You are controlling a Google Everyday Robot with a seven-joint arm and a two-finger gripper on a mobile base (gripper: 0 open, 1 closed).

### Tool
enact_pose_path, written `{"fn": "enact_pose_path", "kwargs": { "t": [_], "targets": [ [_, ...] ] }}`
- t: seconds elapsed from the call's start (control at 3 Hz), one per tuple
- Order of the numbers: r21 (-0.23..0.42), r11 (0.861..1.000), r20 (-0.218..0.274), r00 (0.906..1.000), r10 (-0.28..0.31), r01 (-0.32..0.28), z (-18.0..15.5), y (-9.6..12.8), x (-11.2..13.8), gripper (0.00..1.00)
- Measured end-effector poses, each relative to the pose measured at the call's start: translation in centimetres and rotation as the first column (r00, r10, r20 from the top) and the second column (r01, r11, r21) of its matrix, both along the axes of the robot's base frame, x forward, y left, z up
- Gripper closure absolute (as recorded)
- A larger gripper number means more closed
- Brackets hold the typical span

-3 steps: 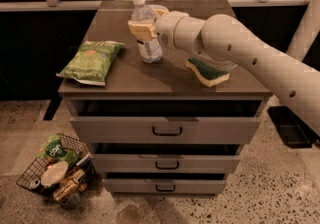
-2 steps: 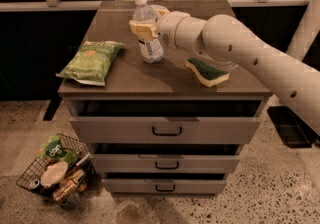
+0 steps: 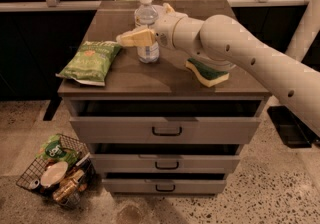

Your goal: Pick blue plastic bottle from white bowl and place on counter

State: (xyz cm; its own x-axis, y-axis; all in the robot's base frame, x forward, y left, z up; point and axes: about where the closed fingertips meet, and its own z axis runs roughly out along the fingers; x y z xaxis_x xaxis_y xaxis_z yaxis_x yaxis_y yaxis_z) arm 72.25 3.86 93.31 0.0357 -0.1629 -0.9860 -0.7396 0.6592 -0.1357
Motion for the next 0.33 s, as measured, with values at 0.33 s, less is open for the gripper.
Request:
{"fn": "enact_pose_path", "kwargs": {
  "t": [0.33],
  "targets": [
    [0.0, 1.0, 0.0, 1.0, 0.0, 0.0, 0.0, 0.01, 0.0, 0.0]
  ]
}}
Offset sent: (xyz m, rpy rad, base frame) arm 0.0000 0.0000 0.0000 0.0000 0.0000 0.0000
